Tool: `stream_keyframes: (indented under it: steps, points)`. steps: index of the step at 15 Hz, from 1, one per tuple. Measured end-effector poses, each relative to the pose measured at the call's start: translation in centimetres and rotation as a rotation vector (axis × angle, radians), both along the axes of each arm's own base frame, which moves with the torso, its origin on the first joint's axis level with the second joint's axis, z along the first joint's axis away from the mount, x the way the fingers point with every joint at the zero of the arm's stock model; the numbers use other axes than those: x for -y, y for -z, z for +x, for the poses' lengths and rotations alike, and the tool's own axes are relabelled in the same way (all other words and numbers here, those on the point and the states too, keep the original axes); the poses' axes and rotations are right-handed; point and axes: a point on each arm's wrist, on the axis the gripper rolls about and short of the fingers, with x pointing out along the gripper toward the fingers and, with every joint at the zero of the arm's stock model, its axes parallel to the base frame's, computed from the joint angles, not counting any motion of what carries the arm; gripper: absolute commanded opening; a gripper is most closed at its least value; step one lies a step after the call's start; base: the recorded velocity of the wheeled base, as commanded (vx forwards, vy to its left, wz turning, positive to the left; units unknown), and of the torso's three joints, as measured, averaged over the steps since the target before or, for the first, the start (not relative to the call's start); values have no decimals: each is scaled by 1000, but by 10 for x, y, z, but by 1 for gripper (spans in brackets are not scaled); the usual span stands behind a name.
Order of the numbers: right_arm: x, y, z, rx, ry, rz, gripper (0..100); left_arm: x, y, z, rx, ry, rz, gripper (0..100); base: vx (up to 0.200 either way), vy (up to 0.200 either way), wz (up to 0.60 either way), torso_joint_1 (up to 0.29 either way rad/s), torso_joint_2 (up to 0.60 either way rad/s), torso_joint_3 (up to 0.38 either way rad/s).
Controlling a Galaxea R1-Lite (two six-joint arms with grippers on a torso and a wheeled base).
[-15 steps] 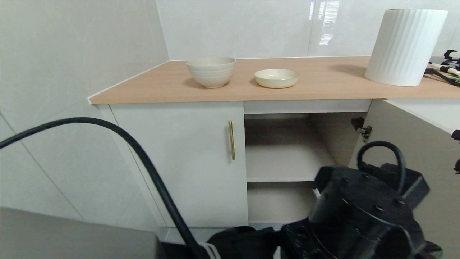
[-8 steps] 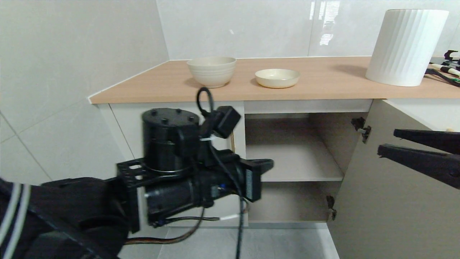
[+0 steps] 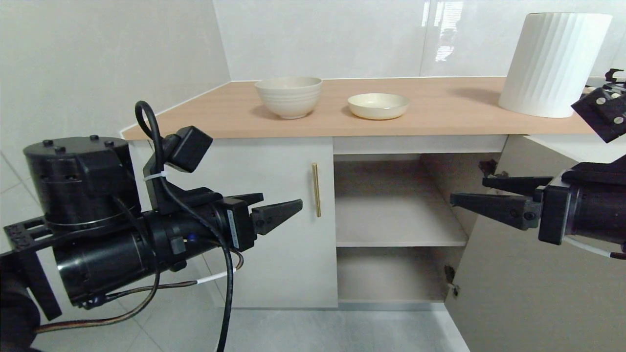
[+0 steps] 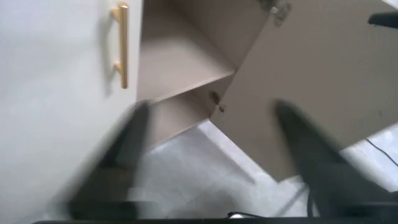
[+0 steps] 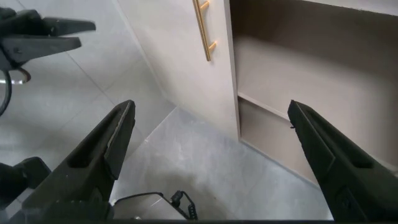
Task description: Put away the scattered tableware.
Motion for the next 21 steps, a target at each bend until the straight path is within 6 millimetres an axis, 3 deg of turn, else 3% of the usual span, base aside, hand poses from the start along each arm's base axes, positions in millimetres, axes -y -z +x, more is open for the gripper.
stream_keyframes:
  steps: [6,11,15,21]
  points:
    - [-12,4,4,4,-10,-4,100,-18,-14,1,38,-59,44,100,0,0,0,0,0,0]
    - [-13,4,5,2,-7,-7,100,-19,-17,2,55,-82,53,100,0,0,0,0,0,0]
    - [-13,5,5,1,-8,-8,100,-19,-17,2,56,-81,52,100,0,200,0,0,0,1]
    - [-13,2,5,20,-8,8,100,-18,-17,1,58,-74,52,100,0,0,0,0,0,0]
